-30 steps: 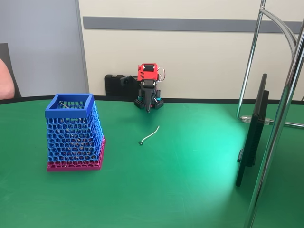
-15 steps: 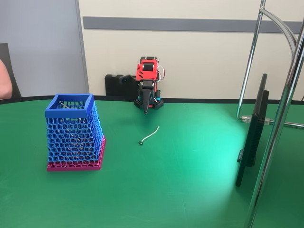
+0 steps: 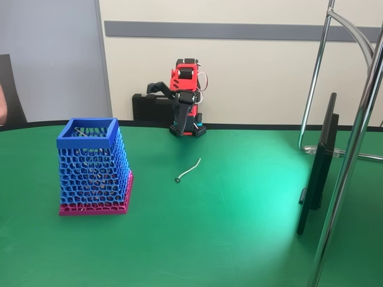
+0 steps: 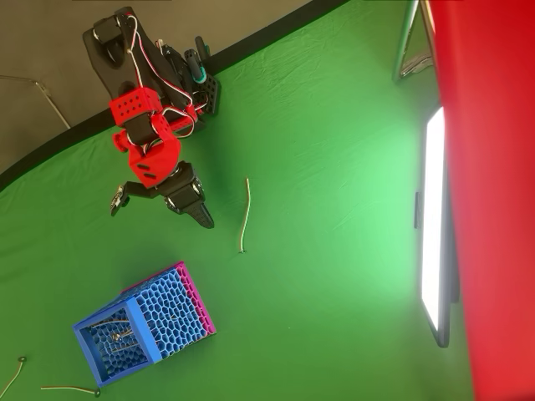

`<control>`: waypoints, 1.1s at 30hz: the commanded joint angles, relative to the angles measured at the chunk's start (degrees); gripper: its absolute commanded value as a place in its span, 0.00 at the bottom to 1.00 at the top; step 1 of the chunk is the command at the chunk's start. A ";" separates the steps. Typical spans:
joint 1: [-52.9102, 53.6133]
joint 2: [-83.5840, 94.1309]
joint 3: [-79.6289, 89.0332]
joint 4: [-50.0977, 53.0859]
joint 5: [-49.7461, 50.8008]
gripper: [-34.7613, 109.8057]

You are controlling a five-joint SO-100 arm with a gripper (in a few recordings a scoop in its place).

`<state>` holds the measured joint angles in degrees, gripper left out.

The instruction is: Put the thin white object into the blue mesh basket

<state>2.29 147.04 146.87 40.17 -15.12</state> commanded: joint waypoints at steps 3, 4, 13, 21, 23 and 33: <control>-0.18 -6.50 -8.96 2.11 -3.60 0.25; -0.18 -7.91 -10.46 2.99 -4.48 0.25; 3.34 -25.14 -26.54 7.38 -12.30 0.25; 4.83 -42.54 -39.55 11.43 -23.38 0.27; 4.83 -46.41 -42.01 12.92 -26.02 0.27; 1.67 -54.32 -44.47 17.14 -36.30 0.33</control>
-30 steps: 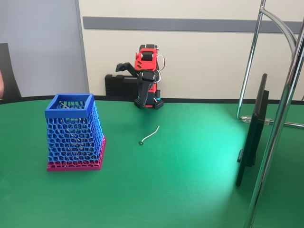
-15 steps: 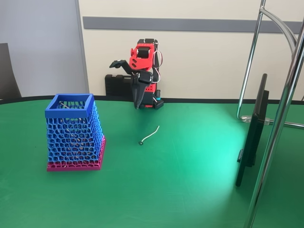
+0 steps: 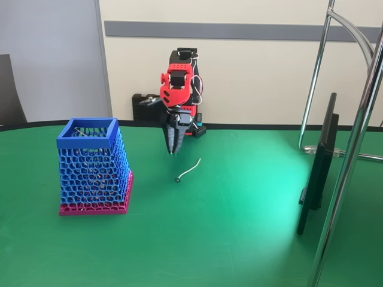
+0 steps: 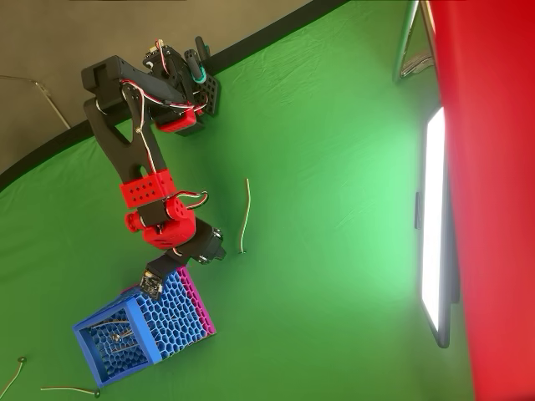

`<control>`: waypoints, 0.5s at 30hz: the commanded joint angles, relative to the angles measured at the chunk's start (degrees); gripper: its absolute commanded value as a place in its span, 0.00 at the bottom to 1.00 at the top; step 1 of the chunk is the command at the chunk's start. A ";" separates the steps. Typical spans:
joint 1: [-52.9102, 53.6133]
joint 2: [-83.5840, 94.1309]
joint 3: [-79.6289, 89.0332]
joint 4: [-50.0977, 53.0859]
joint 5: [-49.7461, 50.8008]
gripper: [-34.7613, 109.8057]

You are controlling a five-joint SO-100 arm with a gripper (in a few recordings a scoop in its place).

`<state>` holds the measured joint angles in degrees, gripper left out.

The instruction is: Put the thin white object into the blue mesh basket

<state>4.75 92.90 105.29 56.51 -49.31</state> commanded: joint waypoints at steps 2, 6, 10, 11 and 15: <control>-1.58 -1.85 -3.52 0.97 -3.78 0.33; -2.46 -4.92 -4.66 1.58 -8.09 0.33; -2.64 -8.88 -6.15 2.20 -13.27 0.32; -2.81 -9.67 -6.42 2.20 -13.97 0.32; -3.52 -12.13 -7.56 2.55 -16.00 0.32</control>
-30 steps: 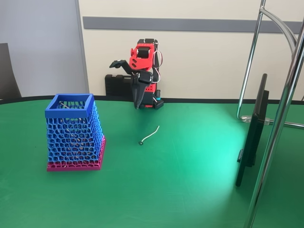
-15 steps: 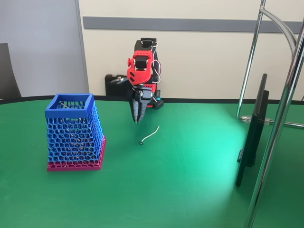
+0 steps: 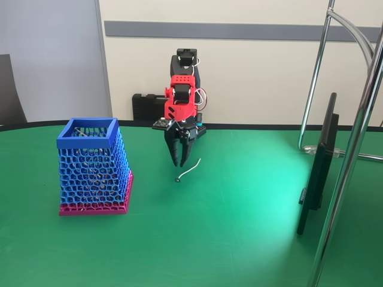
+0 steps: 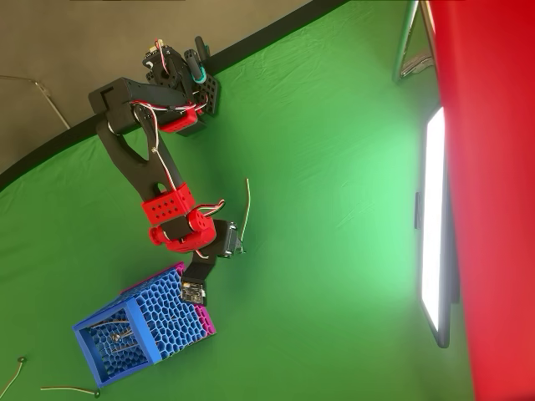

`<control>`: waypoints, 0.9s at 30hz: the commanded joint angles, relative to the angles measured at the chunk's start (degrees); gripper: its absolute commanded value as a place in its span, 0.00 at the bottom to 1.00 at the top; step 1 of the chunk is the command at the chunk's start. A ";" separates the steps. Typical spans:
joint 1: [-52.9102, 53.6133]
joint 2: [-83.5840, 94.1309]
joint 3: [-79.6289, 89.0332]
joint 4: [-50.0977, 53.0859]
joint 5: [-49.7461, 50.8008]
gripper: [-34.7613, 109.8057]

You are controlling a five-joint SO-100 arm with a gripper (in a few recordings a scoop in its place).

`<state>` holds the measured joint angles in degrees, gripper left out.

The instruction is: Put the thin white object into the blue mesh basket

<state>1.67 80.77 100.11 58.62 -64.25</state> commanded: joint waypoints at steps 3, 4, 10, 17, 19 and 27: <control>-0.88 -2.11 -3.52 0.62 -2.46 0.32; -1.05 -2.72 -3.78 0.62 -2.90 0.32; -1.58 -6.06 -5.36 0.62 -3.34 0.32; -1.49 -7.82 -6.42 -0.97 -2.81 0.33; -1.49 -8.44 -6.94 -0.97 -2.81 0.33; -0.79 -10.90 -8.96 -0.97 -3.16 0.32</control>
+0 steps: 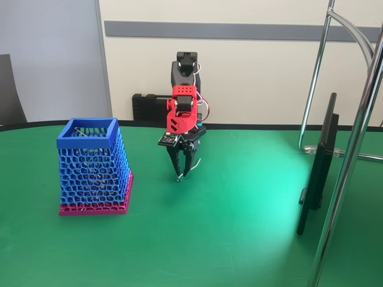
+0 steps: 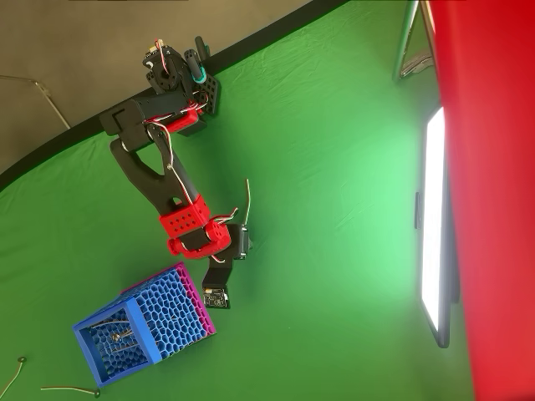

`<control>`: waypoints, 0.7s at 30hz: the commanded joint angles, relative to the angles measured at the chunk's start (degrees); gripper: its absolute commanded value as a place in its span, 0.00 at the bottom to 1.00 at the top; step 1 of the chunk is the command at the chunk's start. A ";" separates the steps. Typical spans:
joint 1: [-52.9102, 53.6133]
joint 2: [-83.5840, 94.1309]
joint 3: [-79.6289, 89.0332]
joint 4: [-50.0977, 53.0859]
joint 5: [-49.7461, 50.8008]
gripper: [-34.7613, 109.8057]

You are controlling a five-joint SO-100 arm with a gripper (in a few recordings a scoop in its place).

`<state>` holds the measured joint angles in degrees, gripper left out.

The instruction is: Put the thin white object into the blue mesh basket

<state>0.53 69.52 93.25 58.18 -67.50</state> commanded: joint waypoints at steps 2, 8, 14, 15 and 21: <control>0.44 -0.18 -2.37 -0.53 0.09 0.32; 0.70 -1.05 -2.37 -0.35 -0.09 0.32; 0.62 -1.32 -3.08 0.97 1.14 0.32; 0.62 -1.32 -2.99 0.97 1.32 0.32; 0.97 -0.88 -2.37 0.97 1.14 0.31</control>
<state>0.97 67.85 92.02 58.89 -66.53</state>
